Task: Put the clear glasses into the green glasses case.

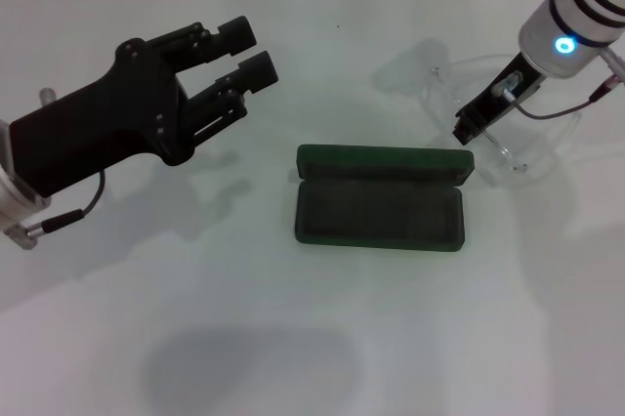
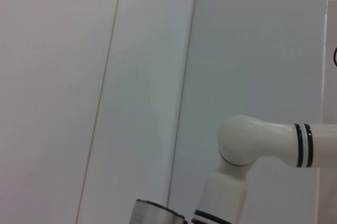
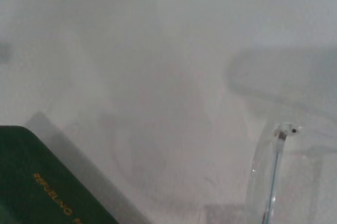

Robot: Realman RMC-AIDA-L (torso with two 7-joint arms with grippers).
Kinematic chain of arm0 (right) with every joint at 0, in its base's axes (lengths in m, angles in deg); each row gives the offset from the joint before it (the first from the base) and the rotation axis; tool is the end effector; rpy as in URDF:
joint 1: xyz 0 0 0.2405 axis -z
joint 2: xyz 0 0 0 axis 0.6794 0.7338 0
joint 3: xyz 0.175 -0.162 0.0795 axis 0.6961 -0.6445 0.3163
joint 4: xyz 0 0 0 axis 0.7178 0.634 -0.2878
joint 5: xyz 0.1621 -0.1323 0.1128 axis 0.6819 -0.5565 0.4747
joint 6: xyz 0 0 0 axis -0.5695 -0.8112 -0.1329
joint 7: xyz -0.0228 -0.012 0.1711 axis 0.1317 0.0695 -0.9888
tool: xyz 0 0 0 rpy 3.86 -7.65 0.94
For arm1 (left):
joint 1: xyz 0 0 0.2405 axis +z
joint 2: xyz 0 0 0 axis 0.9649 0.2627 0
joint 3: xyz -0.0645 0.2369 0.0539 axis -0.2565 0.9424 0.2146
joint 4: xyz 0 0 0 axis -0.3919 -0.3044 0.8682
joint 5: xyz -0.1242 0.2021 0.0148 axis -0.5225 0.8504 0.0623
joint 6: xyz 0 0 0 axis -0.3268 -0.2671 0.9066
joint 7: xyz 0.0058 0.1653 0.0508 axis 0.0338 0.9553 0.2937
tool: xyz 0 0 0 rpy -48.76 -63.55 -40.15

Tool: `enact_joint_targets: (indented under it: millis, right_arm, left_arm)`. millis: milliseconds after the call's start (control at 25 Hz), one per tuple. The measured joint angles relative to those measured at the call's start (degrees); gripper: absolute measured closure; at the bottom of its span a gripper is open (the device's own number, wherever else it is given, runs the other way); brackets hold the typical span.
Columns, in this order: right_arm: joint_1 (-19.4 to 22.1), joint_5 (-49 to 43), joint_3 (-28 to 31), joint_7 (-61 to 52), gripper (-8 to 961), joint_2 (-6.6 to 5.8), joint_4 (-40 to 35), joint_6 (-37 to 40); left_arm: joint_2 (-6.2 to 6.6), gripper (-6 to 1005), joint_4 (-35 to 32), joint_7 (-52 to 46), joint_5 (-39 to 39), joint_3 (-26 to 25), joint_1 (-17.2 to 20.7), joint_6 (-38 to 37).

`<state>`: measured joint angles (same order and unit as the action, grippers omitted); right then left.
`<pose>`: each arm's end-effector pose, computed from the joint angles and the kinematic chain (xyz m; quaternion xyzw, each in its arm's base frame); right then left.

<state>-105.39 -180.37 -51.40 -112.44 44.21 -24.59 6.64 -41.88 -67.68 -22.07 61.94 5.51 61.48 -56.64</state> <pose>0.1636 0.4710 -0.0574 -0.8874 0.3737 -0.1840 0.1977 -0.2047 0.3183 0.0103 -0.8602 -0.1217 -0.4696 0.1573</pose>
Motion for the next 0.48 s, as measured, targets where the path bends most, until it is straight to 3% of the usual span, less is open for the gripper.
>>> enact_joint_targets:
  millis: [240,280,480]
  right_arm:
    - [3.9,0.2,-2.4,1.3,824,0.09,-5.6,0.0]
    - [6.3,0.3,-4.8,1.4,826,0.13,-9.9,0.5]
    - [10.9,1.2,-5.8,1.6,834,0.06,-20.3,2.6]
  left_arm:
    - [-0.04,579,1.2,0.0,-0.3,-0.1,-0.1,-0.1]
    - [-0.05,579,1.2,-0.1,-0.4,-0.3,-0.1,-0.1]
    - [-0.08,580,1.3,-0.5,-1.7,-0.9,0.4,-1.8]
